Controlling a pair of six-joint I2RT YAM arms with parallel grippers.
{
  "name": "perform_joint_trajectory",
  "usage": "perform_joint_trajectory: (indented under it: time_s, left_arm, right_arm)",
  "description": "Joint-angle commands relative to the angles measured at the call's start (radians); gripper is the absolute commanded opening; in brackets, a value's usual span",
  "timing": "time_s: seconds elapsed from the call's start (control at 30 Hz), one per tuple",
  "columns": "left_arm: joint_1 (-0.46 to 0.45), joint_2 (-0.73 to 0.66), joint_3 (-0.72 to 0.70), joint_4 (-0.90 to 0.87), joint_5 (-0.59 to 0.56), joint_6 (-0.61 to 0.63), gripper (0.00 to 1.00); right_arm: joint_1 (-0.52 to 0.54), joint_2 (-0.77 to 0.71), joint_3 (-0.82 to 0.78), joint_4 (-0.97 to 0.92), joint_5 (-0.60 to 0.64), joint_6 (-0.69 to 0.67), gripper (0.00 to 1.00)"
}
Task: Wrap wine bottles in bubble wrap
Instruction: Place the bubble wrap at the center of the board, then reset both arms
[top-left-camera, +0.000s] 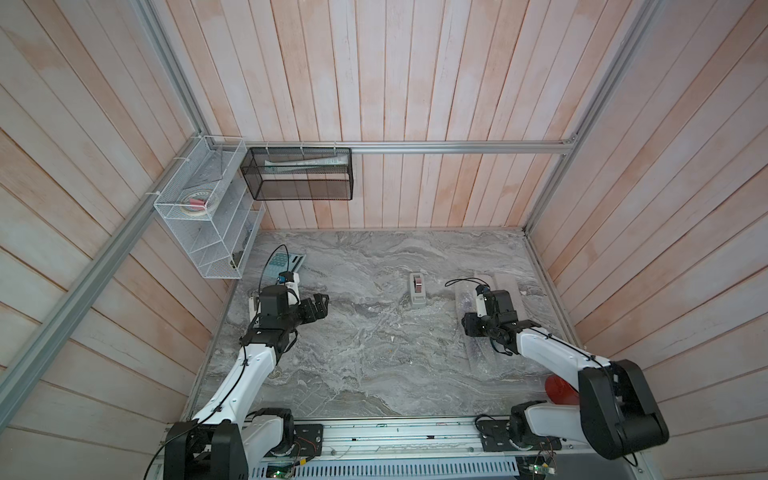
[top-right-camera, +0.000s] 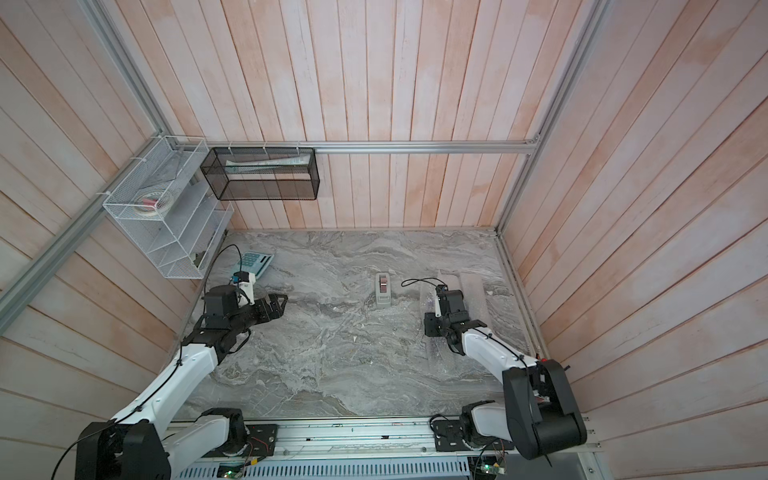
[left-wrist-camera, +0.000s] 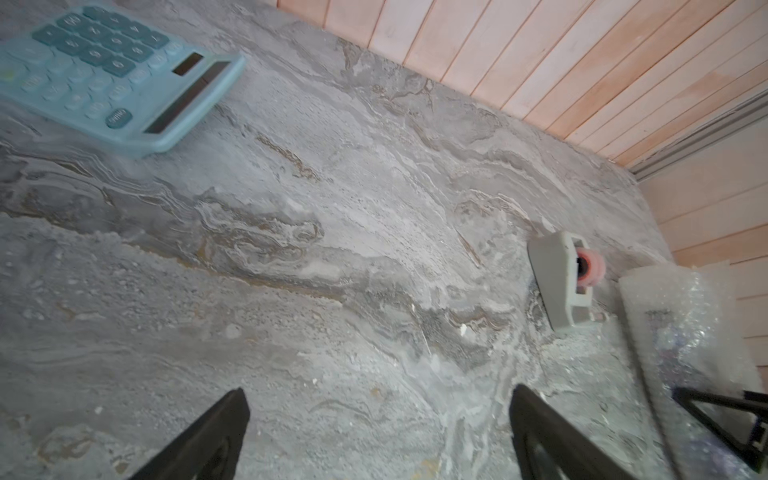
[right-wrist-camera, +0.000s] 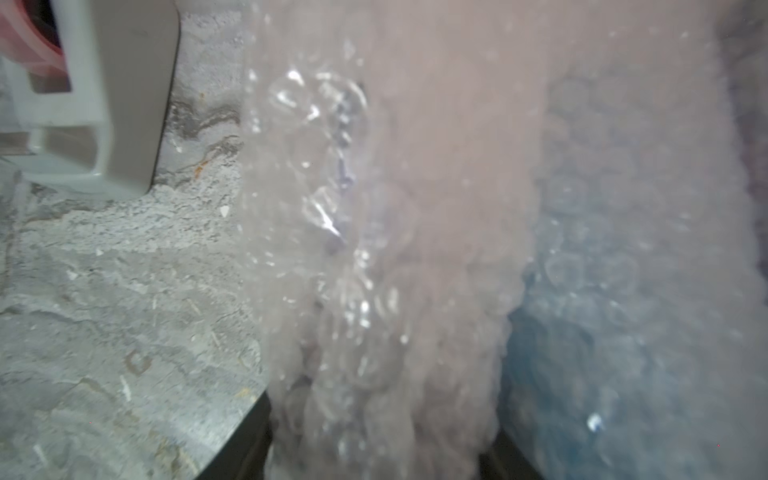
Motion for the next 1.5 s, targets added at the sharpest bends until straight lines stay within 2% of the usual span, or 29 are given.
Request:
perform_joint_trajectory:
  time_s: [0.0,0.13,0.2,0.23,0.3,0.4,0.53,0.6,0.67,0.77,0.83,1.0,1.1,1.13,1.17,1.2,1.27,1.33,1.4,1.47]
  left_arm:
    - [0.006,0.040,-0.019,0.178,-0.104,0.092,1.00]
    - [0.013,0.068,-0.036,0.261,-0.159,0.129,1.00]
    - [0.018,0.074,-0.053,0.302,-0.200,0.145,1.00]
    - [0.022,0.076,-0.060,0.317,-0.217,0.156,1.00]
    - [0.028,0.084,-0.072,0.345,-0.261,0.178,1.00]
    - [0.047,0.107,-0.090,0.396,-0.265,0.195,1.00]
    - [0.066,0.152,-0.147,0.600,-0.312,0.193,1.00]
    - [0.066,0.180,-0.162,0.680,-0.317,0.220,1.00]
    - [0.066,0.229,-0.169,0.758,-0.331,0.242,1.00]
    - [0.067,0.296,-0.196,0.861,-0.319,0.262,1.00]
    - [0.066,0.326,-0.216,0.921,-0.313,0.272,1.00]
    - [0.066,0.339,-0.195,0.907,-0.294,0.288,1.00]
    - [0.066,0.346,-0.207,0.945,-0.276,0.282,1.00]
    - [0.066,0.345,-0.208,0.941,-0.267,0.283,1.00]
    - [0.066,0.347,-0.208,0.950,-0.263,0.285,1.00]
    - [0.066,0.348,-0.206,0.942,-0.261,0.286,1.00]
    - [0.066,0.354,-0.202,0.947,-0.263,0.280,1.00]
    - [0.066,0.356,-0.200,0.945,-0.254,0.282,1.00]
    - [0.066,0.353,-0.207,0.957,-0.250,0.282,1.00]
    - [0.067,0.354,-0.219,0.987,-0.245,0.272,1.00]
  right_arm:
    - [-0.022,0.053,0.060,0.134,-0.030,-0.100,0.56]
    - [-0.062,0.060,0.058,0.179,-0.023,-0.112,0.77]
    - [-0.070,0.014,0.074,0.179,0.002,-0.116,0.88]
    - [-0.072,-0.017,0.057,0.217,0.017,-0.114,0.97]
    - [-0.079,-0.103,0.025,0.273,0.044,-0.113,0.98]
    - [-0.096,-0.202,-0.064,0.408,0.112,-0.101,0.98]
    - [-0.167,-0.246,-0.282,0.841,0.145,-0.076,0.98]
    - [-0.192,-0.197,-0.347,1.026,0.186,-0.101,0.98]
    - [-0.203,-0.124,-0.348,1.078,0.249,-0.099,0.98]
    - [-0.206,-0.040,-0.368,1.144,0.226,-0.119,0.98]
    - [-0.206,0.035,-0.380,1.286,0.272,-0.125,0.98]
    - [-0.209,0.107,-0.311,1.245,0.236,-0.165,0.98]
    - [-0.212,0.183,-0.293,1.292,0.251,-0.159,0.98]
    - [-0.218,0.172,-0.302,1.287,0.246,-0.145,0.93]
    - [-0.236,0.162,-0.331,1.291,0.215,-0.131,0.83]
    - [-0.243,0.180,-0.356,1.362,0.201,-0.124,0.81]
    - [-0.228,0.231,-0.394,1.514,0.203,-0.158,0.98]
    - [-0.216,0.195,-0.420,1.513,0.238,-0.170,0.98]
    - [-0.190,0.181,-0.502,1.640,0.288,-0.167,0.98]
    - [-0.189,0.229,-0.511,1.724,0.257,-0.177,0.98]
